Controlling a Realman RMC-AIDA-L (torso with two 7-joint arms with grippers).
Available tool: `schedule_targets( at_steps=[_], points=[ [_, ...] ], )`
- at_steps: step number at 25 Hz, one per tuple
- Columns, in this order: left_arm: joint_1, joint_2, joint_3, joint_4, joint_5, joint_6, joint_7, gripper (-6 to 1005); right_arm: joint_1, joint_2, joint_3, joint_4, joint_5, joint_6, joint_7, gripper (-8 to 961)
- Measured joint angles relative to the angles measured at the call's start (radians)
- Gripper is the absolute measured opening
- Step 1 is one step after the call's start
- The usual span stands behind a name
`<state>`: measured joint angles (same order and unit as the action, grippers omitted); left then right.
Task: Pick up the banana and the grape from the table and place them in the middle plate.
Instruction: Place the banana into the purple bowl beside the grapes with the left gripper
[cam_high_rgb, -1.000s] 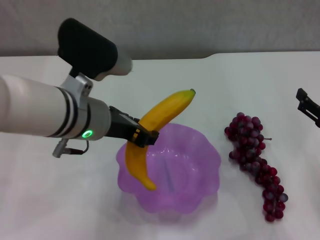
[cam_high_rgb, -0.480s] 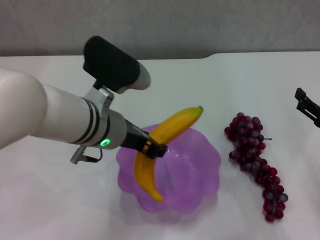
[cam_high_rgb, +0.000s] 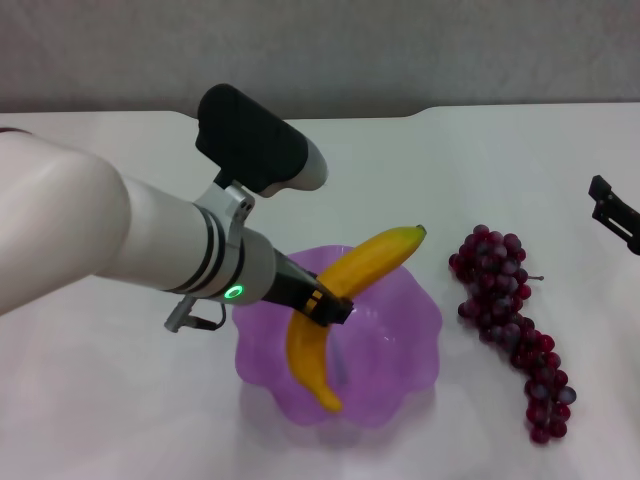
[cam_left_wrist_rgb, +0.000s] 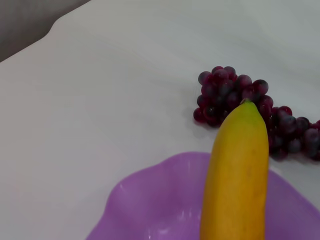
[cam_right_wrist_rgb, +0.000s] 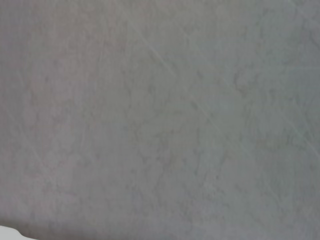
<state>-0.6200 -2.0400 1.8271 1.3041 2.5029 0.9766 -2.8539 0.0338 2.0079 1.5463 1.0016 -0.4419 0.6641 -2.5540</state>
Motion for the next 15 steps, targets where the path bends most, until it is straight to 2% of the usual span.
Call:
schedule_targets(
  at_steps=[8,15],
  points=[
    [-0.031,0.001,0.006,-0.039,-0.021,-0.084,0.01,599,0.003,0.0,0.0,-0.002,0.0,0.0,0.0,879],
    [-0.047,0.004,0.003,-0.12,-0.111,-0.17,0.078,606,0.007,0.0,0.0,-0.01,0.0,0.002,0.0,879]
  ],
)
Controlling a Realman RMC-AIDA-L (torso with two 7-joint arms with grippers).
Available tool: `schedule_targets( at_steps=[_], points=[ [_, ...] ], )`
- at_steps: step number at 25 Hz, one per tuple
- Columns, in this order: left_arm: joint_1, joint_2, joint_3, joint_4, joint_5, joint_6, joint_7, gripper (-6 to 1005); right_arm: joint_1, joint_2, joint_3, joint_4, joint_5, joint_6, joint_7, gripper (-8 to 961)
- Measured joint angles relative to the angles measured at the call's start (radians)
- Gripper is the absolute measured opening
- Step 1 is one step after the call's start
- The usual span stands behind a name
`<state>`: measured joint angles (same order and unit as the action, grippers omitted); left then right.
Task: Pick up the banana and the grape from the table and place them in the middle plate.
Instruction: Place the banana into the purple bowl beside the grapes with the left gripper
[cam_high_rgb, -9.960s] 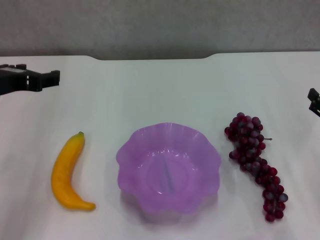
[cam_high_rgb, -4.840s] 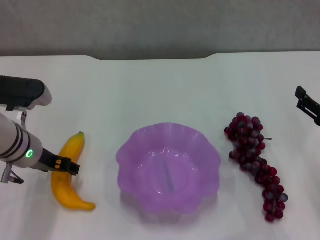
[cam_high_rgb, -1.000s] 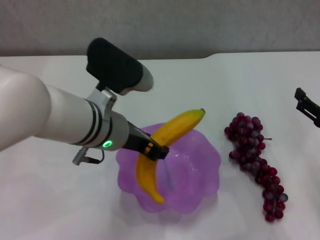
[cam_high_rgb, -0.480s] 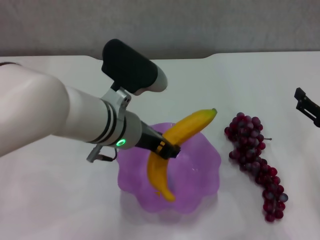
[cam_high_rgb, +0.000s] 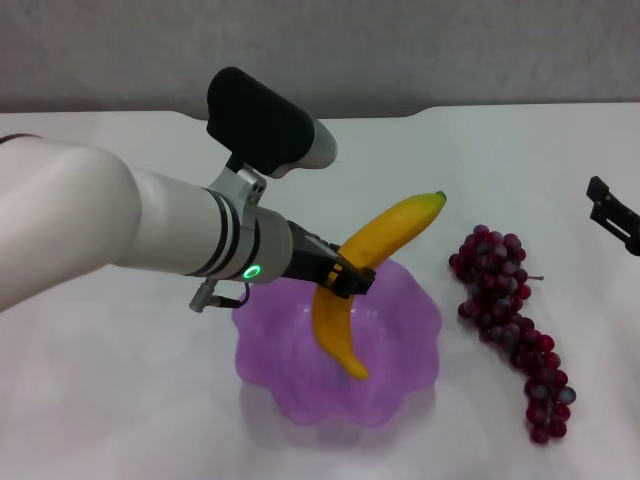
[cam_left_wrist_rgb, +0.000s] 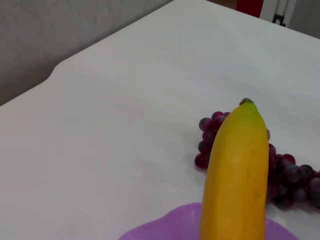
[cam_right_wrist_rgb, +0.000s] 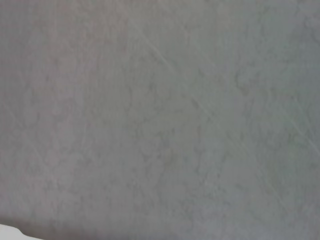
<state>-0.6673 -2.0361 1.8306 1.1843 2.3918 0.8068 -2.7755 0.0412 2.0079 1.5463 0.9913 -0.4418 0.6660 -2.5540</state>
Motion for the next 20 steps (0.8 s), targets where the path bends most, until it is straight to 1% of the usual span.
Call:
schedule_targets(
  at_steps=[4,10,20],
  points=[
    [-0.013,-0.002,0.003,-0.055,-0.011,-0.044,0.014,611,0.002,0.0,-0.004,0.0,0.0,0.0,0.0,879],
    [-0.041,-0.002,0.003,-0.128,-0.038,-0.071,0.025,617,0.005,0.0,-0.01,-0.001,0.002,-0.002,0.0,880],
    [-0.039,-0.003,0.002,-0.161,-0.042,-0.074,0.027,628,0.005,0.0,-0.011,-0.001,0.004,-0.002,0.0,879]
  ],
)
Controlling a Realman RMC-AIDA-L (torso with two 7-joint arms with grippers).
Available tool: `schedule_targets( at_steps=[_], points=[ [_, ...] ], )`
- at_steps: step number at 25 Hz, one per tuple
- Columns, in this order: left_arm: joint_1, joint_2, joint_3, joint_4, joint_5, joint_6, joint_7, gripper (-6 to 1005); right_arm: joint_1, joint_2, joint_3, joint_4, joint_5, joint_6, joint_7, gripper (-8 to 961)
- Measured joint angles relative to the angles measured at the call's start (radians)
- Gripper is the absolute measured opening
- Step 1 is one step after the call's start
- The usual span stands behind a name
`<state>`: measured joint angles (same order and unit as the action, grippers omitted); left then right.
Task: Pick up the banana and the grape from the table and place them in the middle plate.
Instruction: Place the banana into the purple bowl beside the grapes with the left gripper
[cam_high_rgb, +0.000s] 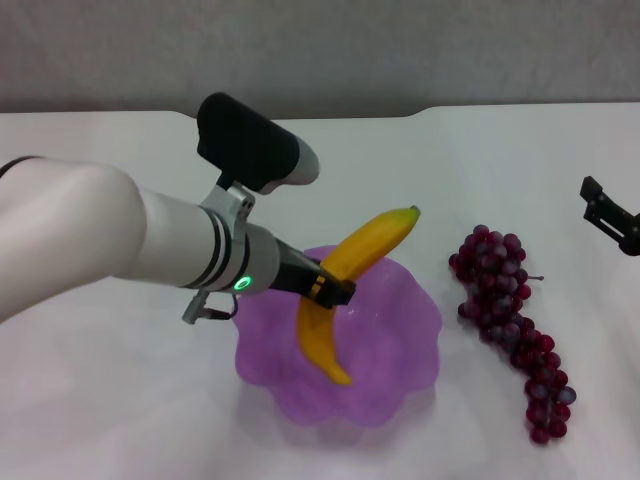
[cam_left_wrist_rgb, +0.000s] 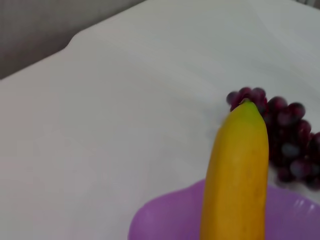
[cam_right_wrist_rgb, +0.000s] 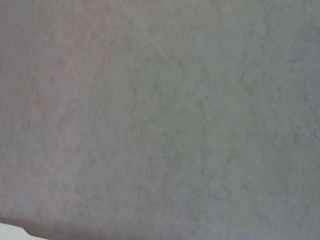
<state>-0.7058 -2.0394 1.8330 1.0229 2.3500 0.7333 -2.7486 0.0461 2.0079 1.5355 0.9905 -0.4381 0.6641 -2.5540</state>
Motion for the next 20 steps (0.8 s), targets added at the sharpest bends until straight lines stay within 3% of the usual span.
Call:
schedule_targets(
  at_steps=[20],
  points=[
    [-0.005,0.001,0.018,-0.055,0.0,0.03,-0.004,651,0.001,0.0,0.0,-0.001,-0.004,0.0,0.0,879]
  ],
)
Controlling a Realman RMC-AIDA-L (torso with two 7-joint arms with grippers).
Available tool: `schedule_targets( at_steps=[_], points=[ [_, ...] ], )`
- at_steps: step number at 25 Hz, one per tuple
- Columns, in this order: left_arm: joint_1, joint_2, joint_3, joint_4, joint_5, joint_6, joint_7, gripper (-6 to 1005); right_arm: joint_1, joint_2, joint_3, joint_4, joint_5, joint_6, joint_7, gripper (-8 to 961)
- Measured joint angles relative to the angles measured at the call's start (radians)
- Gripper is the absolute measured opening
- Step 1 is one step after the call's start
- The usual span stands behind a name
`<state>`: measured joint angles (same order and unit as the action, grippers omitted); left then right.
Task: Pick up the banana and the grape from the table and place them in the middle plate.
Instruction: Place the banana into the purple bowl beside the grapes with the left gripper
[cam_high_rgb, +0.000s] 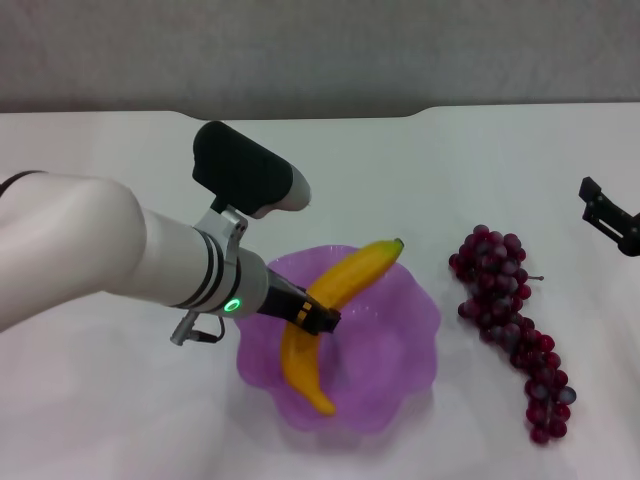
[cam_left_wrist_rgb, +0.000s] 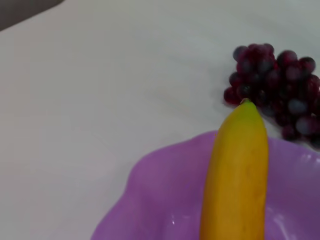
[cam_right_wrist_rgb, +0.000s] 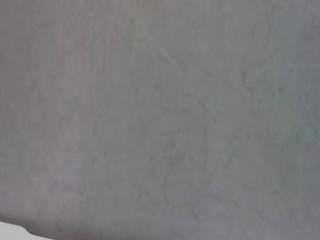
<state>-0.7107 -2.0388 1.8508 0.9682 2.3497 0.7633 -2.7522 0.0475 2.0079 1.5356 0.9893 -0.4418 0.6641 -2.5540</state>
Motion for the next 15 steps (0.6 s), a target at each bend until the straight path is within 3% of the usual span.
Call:
schedule_targets(
  at_steps=[15],
  points=[
    [-0.015,-0.001,0.025,0.017,-0.001,0.019,0.003,667,0.0,0.0,0.0,0.0,0.0,0.0,0.0,880]
  ],
)
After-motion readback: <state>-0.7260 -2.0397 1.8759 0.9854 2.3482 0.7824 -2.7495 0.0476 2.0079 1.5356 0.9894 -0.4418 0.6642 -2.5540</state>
